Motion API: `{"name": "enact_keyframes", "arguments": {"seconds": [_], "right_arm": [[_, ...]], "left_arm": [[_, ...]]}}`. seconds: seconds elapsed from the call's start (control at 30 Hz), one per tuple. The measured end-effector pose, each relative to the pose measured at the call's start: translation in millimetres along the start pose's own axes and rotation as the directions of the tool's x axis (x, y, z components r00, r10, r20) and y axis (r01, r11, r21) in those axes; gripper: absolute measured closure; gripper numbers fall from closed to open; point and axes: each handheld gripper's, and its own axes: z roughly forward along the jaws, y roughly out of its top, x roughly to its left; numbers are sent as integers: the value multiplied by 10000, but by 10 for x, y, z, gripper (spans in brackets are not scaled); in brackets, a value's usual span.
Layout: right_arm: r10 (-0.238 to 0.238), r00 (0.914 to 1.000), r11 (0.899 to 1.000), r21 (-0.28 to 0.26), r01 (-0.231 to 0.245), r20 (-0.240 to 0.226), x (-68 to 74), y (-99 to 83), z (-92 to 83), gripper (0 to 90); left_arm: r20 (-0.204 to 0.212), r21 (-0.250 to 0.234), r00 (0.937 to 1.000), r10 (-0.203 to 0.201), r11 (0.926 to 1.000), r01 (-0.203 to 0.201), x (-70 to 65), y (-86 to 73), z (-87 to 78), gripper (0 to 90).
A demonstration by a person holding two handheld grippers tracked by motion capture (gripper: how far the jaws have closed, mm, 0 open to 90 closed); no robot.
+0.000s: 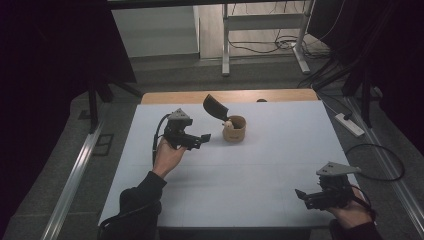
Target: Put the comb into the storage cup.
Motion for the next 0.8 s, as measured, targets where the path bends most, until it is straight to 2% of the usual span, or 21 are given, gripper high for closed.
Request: {"name": "enact_keyframes", "arguments": {"seconds": [0.33,0.8], "right_arm": [[-20,10000,10000,32,20,3,2,1,4,0],[-50,10000,10000,37,50,7,5,1,4,0]], "left_arm": [[-128,94,9999,-20,10000,21,-4,-74,-75,0],[-101,70,9999,30,10000,-30,-66,-147,-148,0]]}}
